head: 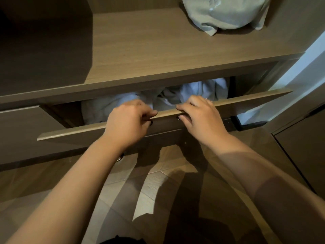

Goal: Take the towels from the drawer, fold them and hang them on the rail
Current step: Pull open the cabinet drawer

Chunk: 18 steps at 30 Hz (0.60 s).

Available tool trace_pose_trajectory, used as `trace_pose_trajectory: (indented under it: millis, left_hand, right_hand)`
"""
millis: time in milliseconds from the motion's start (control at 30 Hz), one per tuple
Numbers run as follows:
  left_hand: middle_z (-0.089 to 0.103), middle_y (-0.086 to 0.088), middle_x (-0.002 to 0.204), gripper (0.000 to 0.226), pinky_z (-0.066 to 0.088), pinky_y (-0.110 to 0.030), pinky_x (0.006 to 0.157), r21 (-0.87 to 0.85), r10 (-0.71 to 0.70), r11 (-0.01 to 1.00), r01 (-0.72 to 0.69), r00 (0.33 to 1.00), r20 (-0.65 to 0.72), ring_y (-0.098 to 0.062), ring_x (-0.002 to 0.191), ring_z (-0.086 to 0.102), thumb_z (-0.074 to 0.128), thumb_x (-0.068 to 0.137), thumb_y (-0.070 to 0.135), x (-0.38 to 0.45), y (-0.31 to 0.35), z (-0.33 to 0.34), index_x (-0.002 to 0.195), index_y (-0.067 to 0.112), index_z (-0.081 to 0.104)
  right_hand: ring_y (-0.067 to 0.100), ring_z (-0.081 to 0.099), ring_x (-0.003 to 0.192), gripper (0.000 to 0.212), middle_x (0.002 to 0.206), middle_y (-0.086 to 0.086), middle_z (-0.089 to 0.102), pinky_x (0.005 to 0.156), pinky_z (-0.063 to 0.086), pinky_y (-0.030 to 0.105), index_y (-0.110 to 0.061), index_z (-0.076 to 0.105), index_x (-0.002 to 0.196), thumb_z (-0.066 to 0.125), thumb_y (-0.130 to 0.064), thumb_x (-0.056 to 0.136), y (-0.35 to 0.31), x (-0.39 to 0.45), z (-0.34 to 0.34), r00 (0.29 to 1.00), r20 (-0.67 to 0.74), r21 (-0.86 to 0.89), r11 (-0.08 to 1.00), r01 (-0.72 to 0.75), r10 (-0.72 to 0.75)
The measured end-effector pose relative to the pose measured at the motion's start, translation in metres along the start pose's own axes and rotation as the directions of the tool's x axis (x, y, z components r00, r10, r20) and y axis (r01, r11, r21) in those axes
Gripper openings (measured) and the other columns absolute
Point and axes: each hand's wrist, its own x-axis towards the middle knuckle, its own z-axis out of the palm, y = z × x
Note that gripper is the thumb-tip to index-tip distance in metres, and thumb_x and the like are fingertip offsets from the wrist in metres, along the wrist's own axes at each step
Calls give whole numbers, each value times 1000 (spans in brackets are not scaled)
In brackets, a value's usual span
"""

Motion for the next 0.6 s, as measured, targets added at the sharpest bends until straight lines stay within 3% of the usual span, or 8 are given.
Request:
trace_pose_trajectory:
  millis: [100,333,467,600]
  left_hand:
    - [67,10,124,39,52,-39,90,39,-8,999,1,985,171,-17,109,62,69,87,32,-1,-2,-6,125,41,65]
    - [69,7,100,66,49,-30,73,152,8,982,-110,833,553,-13,89,59,69,77,42,-14,2,16,137,56,44]
    - [58,9,136,90,52,-38,89,204,72,947,-249,781,621,-21,117,59,61,66,56,-41,6,54,149,48,27]
    - [19,-1,163,96,47,-42,101,241,73,930,-276,784,617,-27,147,27,65,83,48,-95,9,113,156,32,5]
  right_hand:
    - [26,58,97,29,96,4,59,81,42,36,-14,72,109,77,-18,81,-4,-3,-6,995,83,19,998,-57,55]
    - [17,51,106,35,103,-6,55,75,37,29,-30,69,115,72,-32,81,-5,-35,-11,926,373,-42,998,-50,62]
    - [14,37,129,64,135,-8,45,102,37,33,-32,47,141,67,-20,81,-6,-67,13,768,630,11,989,-150,109]
    - [21,3,151,93,164,-1,7,122,8,42,-23,11,156,67,-12,83,-15,-115,54,666,730,-119,988,-98,154]
